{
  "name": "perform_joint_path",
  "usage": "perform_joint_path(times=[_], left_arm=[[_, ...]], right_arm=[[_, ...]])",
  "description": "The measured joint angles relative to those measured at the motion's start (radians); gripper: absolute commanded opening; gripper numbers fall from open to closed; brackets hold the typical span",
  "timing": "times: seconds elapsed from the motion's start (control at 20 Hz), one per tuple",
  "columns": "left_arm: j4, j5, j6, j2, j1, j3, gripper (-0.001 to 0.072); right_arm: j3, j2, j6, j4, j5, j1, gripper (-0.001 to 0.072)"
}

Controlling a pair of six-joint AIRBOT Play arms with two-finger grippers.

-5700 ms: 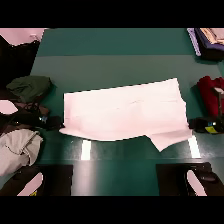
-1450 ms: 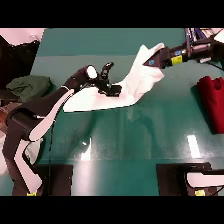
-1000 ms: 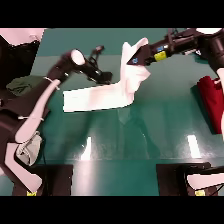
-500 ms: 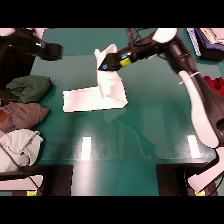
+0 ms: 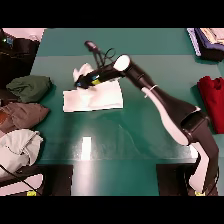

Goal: Fold the shirts.

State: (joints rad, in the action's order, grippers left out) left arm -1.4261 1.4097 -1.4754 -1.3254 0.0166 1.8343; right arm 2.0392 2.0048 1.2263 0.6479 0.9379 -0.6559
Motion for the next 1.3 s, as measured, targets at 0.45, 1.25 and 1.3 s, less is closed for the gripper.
perform_joint_path(times=[0.45,1.25,1.3], left_arm=[[-0.002,0.039,0.002,0.003,-0.003,-0.002,0.0029],[0.077,0.050,0.002,0.003,-0.003,-0.002,0.0030],[0.078,0.051,0.002,0.003,-0.003,-0.002,0.0029]], right_arm=[[-0.039,-0.074,-0.105,0.021,-0.005,0.023,0.0623],[-0.487,-0.114,0.115,0.048,0.237,0.425,0.0640],[-0.467,-0.087,0.117,0.019,0.243,0.414,0.0639]])
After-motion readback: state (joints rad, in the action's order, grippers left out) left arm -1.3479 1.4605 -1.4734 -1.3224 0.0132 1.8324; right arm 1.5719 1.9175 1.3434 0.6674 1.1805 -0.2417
